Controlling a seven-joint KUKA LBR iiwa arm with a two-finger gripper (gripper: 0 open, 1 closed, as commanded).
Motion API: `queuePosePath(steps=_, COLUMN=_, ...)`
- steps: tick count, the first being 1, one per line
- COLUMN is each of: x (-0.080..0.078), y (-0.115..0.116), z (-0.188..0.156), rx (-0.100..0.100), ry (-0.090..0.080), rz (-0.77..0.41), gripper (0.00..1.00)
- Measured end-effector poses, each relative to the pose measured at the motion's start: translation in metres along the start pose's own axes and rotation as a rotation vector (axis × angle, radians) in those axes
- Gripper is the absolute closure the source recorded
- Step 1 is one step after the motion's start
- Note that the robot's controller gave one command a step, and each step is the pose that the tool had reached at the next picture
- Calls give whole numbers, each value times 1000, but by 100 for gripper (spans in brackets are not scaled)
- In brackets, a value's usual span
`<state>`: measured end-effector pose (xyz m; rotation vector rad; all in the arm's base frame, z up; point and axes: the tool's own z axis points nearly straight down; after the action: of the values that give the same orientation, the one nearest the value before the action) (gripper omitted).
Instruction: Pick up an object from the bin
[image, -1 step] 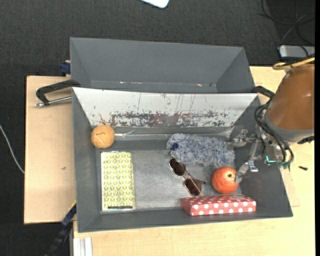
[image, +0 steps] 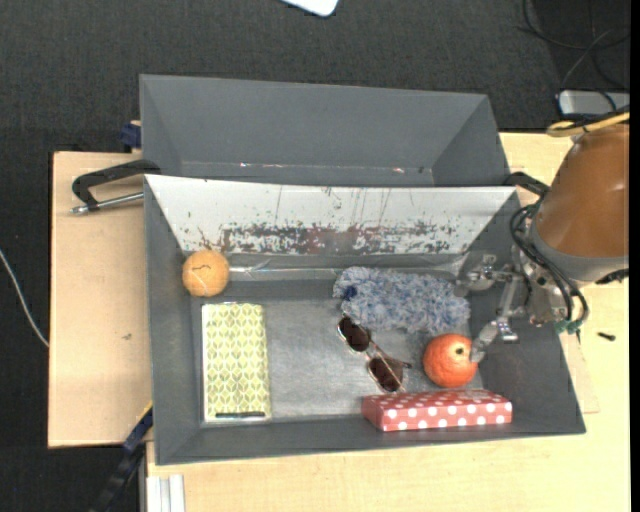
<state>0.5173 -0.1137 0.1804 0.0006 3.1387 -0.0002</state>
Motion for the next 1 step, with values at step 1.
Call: queuePosePath(steps=1, x=16, y=-11, z=78, rx=1, ry=-3, rz=-62, gripper=0)
